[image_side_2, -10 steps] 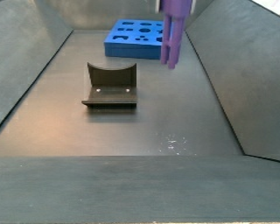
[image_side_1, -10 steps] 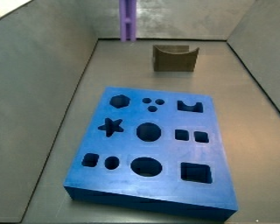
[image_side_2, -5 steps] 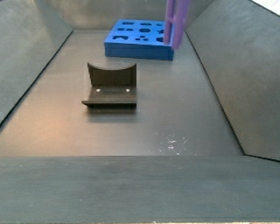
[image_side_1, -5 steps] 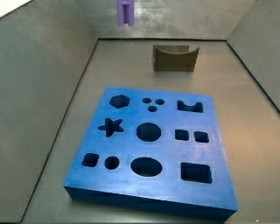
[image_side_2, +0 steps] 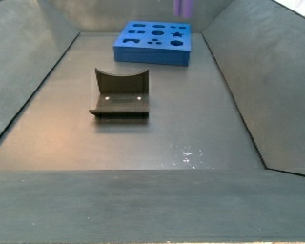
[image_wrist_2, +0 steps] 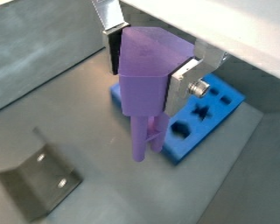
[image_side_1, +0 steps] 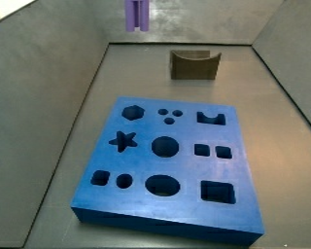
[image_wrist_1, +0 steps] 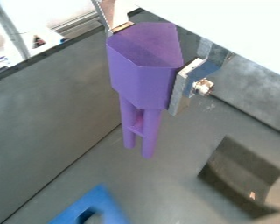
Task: Pick up the 3 prong object. Move up. Move to above the board. Insert the 3 prong object.
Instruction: Move to above the board, then insert the 3 prong object.
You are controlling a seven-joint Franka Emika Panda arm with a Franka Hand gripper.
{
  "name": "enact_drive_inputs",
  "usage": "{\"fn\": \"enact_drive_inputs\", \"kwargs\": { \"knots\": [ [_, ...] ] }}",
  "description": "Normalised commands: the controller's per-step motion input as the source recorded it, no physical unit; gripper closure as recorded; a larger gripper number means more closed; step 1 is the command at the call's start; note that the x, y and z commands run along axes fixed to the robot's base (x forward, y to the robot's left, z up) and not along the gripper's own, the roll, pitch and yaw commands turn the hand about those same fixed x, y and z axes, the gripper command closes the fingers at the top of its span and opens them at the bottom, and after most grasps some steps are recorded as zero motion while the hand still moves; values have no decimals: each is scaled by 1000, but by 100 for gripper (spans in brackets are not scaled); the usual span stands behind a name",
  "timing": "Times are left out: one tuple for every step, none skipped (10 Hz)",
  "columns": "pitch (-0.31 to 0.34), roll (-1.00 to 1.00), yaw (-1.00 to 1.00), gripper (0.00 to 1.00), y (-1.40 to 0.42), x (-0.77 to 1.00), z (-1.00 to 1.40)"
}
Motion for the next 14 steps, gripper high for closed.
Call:
{"fn": "enact_drive_inputs", "kwargs": {
  "knots": [
    [108, -4, 15, 100, -1000, 137, 297],
    [113, 5, 15, 100, -1000, 156, 298],
    [122, 10, 13, 100, -1000, 176, 303],
    [127, 13, 9, 100, -862, 185, 263],
    [126, 8, 9, 100, -564, 156, 175],
    [114, 10, 9, 100, -342, 116, 110],
    [85, 15, 10, 100, -183, 68, 67],
    [0, 0, -11, 100, 0, 3, 0],
    [0, 39, -140, 100, 0, 411, -54],
    [-89, 0, -400, 100, 89, 783, -214],
    [-84, 3, -446, 100, 140, 766, -271],
    [-106, 0, -329, 100, 123, 786, -229],
    [-77, 0, -71, 100, 14, 520, -286],
    [-57, 29, 0, 100, 0, 557, -397]
  ]
}}
